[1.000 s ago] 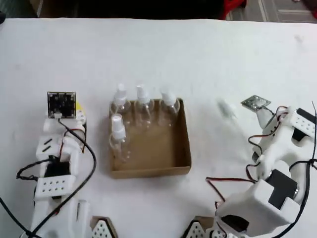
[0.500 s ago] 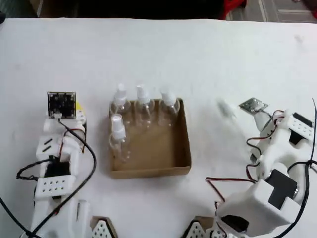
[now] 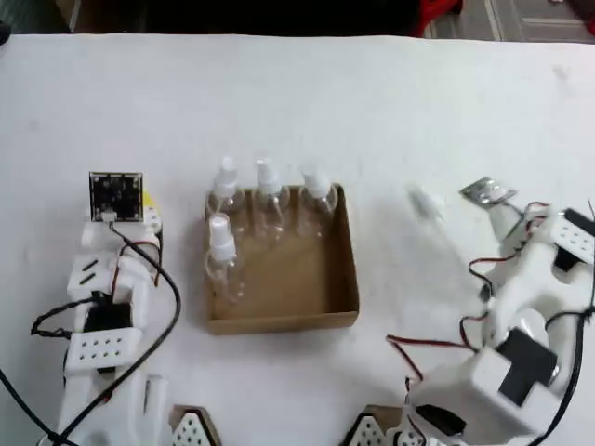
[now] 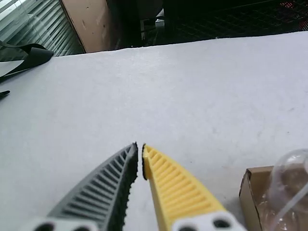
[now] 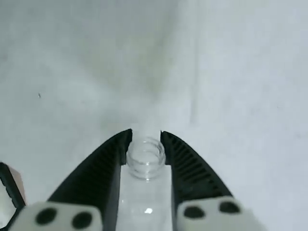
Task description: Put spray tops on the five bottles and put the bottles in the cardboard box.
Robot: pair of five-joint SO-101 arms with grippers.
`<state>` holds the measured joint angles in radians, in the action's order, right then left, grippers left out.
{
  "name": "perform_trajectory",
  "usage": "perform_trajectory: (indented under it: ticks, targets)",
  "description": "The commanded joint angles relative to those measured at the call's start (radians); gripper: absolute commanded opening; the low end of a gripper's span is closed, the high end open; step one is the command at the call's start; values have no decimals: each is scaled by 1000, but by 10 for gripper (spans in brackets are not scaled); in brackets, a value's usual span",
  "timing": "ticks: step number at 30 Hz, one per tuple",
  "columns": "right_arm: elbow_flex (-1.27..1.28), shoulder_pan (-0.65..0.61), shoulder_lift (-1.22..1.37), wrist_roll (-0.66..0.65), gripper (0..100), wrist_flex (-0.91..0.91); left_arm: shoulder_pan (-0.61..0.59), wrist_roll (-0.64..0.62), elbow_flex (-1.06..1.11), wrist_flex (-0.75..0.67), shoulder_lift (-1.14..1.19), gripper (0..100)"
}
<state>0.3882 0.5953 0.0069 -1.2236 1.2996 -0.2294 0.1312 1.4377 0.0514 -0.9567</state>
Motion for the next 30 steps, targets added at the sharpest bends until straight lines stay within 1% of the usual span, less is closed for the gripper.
perform_trajectory:
  ticks: [1,5,9,13,17,19,21,23,24,25,27,30]
  targets:
    - [-66,31,-200,-14,15,108,24,3,-8,-26,-5,24]
    - [-66,38,-394,-14,15,173,21,5,-8,-25,-5,24]
    - [-55,33,-599,5,15,196,21,5,-8,-23,-5,24]
    - [-5,-25,-737,71,15,196,21,5,-8,-21,-5,24]
    - [44,-67,-751,77,19,193,19,5,-6,-21,-5,24]
    - [69,-93,-716,91,39,186,19,5,-6,-21,-5,24]
    - [106,-107,-659,129,105,156,19,5,-6,-21,-5,24]
    - [137,-107,-595,117,180,127,19,5,-6,-21,-5,24]
    - [150,-105,-570,63,208,127,19,5,-6,-21,-5,24]
    - [163,-102,-549,-31,226,140,19,5,-6,-21,-5,24]
    - [199,-93,-538,-276,233,208,19,5,-6,-21,-5,24]
    - [236,-8,-604,-598,236,295,19,5,-6,-23,-5,24]
